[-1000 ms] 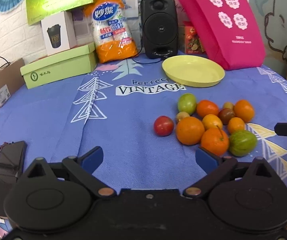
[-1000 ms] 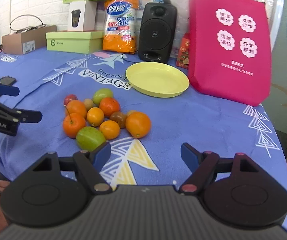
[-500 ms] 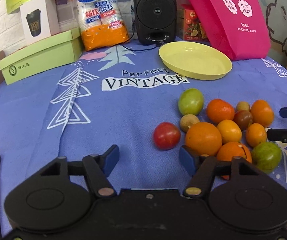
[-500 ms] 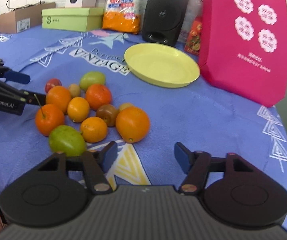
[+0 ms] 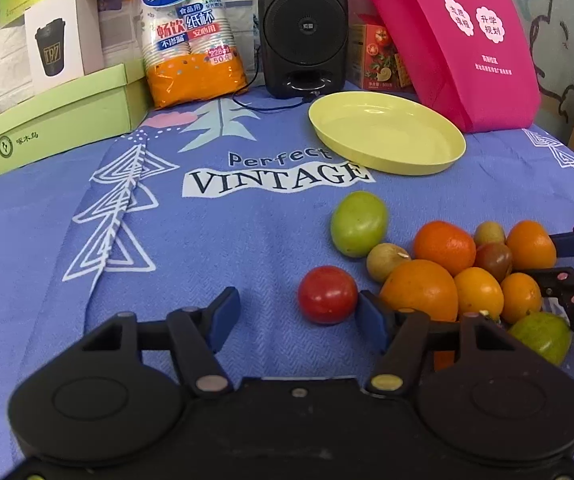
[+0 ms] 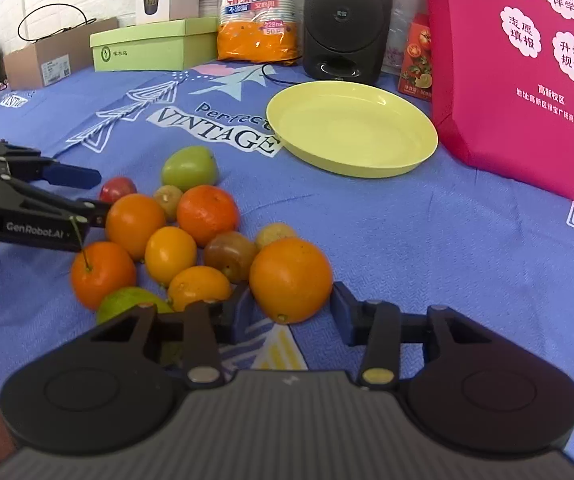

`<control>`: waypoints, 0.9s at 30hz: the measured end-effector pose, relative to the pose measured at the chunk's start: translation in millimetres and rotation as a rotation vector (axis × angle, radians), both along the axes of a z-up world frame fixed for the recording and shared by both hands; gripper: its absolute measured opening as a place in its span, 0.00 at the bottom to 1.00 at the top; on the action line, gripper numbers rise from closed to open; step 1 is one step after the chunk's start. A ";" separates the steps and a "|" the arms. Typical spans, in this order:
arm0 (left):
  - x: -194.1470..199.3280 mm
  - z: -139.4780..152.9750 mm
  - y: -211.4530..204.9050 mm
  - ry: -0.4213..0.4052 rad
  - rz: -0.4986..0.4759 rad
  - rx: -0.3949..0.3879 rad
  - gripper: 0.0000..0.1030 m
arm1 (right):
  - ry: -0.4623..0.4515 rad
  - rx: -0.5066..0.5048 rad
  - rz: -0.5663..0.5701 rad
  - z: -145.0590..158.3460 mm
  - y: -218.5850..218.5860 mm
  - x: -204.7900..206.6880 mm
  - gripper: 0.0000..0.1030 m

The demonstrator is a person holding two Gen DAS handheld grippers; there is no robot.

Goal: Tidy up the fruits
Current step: 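Grasp the red tomato with the left tool while the right tool grasps an orange, then carry both fruits onto the yellow plate and open both tools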

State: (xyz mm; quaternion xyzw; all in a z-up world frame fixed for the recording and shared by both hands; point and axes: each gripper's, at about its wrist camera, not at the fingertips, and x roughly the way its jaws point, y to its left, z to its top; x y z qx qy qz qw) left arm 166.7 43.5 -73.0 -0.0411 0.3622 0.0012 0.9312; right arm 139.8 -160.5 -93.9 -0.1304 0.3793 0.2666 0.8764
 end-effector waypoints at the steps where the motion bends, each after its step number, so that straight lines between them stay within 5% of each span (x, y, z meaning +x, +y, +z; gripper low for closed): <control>1: -0.1 0.2 -0.9 -0.001 -0.018 -0.004 0.43 | -0.003 -0.001 0.001 0.0 -0.1 -0.9 0.40; 3: -1.6 1.5 -4.5 -0.006 -0.034 0.013 0.30 | -0.010 -0.002 0.003 0.4 -0.3 -2.5 0.39; 10: -15.7 6.7 -0.2 -0.010 -0.052 -0.024 0.29 | -0.009 0.007 0.007 6.0 -5.7 -11.5 0.39; 27: -47.2 46.2 -17.4 -0.046 -0.096 0.026 0.30 | -0.074 0.016 0.004 32.4 -24.4 -31.9 0.39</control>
